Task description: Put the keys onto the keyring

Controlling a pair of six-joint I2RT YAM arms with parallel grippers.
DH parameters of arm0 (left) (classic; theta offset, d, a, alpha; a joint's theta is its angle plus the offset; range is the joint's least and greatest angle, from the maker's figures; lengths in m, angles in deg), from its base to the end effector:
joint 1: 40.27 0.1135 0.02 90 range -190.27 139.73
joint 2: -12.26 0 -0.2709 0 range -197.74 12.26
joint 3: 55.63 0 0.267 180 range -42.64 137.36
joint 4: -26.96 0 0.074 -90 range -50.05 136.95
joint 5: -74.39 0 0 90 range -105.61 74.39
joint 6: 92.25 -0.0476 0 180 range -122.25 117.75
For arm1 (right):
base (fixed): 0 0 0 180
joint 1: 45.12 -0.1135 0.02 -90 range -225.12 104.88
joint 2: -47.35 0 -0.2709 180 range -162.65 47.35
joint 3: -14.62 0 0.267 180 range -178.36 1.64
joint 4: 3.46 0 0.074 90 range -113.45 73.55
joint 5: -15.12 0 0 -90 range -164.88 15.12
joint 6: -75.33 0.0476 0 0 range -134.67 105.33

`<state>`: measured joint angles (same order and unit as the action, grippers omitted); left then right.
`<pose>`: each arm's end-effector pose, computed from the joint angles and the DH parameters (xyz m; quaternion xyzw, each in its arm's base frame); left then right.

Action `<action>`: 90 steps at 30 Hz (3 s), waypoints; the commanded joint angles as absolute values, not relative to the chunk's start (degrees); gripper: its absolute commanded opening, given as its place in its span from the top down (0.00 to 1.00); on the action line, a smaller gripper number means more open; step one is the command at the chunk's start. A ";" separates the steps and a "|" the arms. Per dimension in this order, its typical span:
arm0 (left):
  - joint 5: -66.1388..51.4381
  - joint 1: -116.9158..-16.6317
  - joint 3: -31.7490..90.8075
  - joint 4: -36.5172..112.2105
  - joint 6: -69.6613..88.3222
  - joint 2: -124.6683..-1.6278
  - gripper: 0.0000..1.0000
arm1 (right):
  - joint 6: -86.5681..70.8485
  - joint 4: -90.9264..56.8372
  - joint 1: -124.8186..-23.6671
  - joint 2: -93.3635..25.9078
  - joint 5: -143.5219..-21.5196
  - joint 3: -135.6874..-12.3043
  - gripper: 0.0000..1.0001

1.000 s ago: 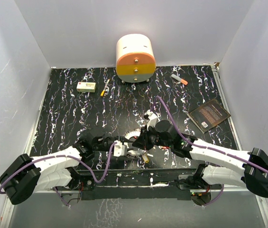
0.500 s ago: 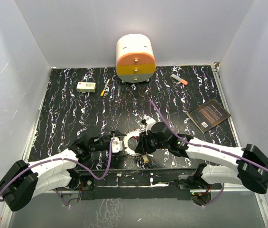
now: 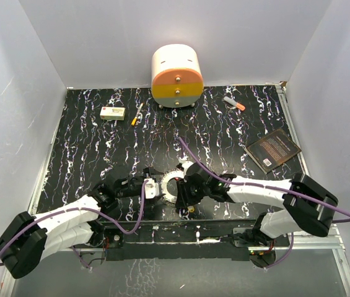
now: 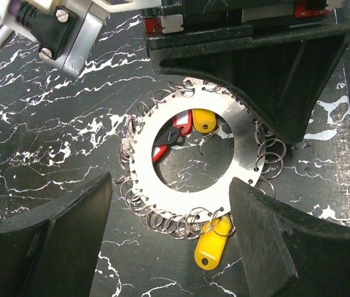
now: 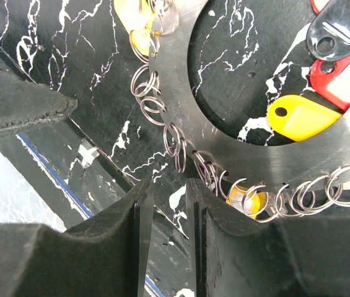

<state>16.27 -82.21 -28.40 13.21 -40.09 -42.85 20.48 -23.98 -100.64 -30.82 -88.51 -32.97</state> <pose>0.1409 -0.1604 0.1829 0.6159 0.4736 -0.2376 0.5830 0.1435 0.2288 0.1492 -0.2044 0.9145 0.3138 0.1528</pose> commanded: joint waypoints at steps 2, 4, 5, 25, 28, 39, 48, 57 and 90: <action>17.36 -81.87 -28.48 12.88 -39.08 -41.31 0.26 | 21.26 -20.85 -100.85 -31.65 -88.03 -36.20 0.67; 17.70 -81.85 -28.57 12.34 -38.87 -41.27 0.25 | 21.34 -20.47 -100.96 -32.34 -87.52 -36.48 0.67; 17.90 -81.83 -28.57 12.21 -38.63 -41.22 0.25 | 21.36 -20.35 -101.01 -32.73 -87.27 -36.62 0.67; 18.70 -81.85 -27.95 12.95 -38.11 -40.51 0.24 | 22.38 -18.59 -101.10 -37.46 -84.54 -38.26 0.72; 18.90 -81.91 -27.96 13.09 -37.98 -40.41 0.24 | 22.74 -17.81 -101.10 -37.66 -83.84 -38.18 0.77; 25.80 -81.91 -27.61 16.59 -43.70 -41.03 0.20 | 22.76 -17.29 -101.10 -34.61 -80.85 -38.70 0.92; 29.70 -81.93 -26.40 18.64 -45.32 -47.06 0.11 | 20.14 -19.78 -101.10 -30.16 -84.11 -40.55 0.92; 30.93 -82.50 -24.27 13.12 -44.28 -52.79 0.11 | 20.32 -20.40 -101.54 -29.32 -84.85 -41.35 0.92; 31.19 -83.69 -24.49 10.58 -43.41 -53.97 0.70 | 20.30 -24.10 -104.17 -24.13 -86.39 -43.45 0.92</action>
<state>29.12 -83.63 -26.08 11.66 -43.53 -54.07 20.81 -25.77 -103.40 -26.84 -85.51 -40.32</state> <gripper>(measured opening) 0.322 0.088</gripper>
